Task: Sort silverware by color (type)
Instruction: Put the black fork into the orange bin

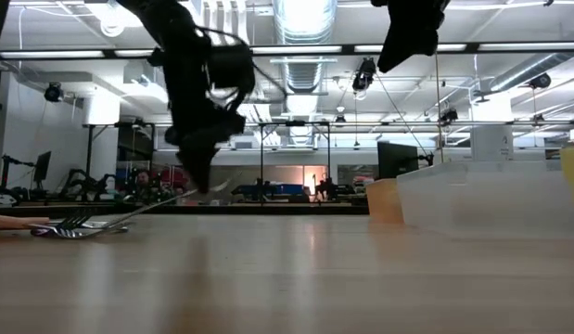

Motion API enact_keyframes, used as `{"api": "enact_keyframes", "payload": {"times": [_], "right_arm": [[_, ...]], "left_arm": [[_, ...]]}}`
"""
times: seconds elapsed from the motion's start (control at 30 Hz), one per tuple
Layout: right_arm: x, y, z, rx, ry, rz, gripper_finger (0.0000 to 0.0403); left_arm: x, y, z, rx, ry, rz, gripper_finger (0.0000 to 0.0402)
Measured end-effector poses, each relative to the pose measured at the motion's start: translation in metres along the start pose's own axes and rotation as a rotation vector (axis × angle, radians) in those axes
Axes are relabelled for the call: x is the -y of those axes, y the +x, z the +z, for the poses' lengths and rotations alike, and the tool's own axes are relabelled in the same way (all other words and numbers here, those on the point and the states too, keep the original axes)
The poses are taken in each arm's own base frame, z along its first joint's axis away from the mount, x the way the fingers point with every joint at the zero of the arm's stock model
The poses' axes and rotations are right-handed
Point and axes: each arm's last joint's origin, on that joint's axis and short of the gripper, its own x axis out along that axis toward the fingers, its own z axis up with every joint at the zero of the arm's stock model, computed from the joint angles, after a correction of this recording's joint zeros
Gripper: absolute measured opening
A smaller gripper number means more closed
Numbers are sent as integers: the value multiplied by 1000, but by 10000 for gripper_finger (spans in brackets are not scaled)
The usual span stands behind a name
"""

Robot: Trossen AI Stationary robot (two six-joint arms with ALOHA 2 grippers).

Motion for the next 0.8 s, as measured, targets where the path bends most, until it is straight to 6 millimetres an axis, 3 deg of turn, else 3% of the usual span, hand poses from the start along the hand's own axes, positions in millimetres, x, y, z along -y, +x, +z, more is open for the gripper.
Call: {"api": "enact_keyframes", "payload": {"times": [0.13, 0.37, 0.57, 0.8], "right_arm": [[5, 5, -12, 26, 18, -74, 64], [4, 41, -38, 92, 84, 0, 87], [2, 57, -41, 229, 122, 48, 117], [-2, 64, -30, 458, 201, 65, 134]], "left_arm": [[0, -25, 22, 196, -18, -57, 1], [14, -70, 52, 558, -18, -248, 0], [31, -86, 67, 760, -47, -333, 0], [42, -89, 71, 838, -39, -372, 0]]}}
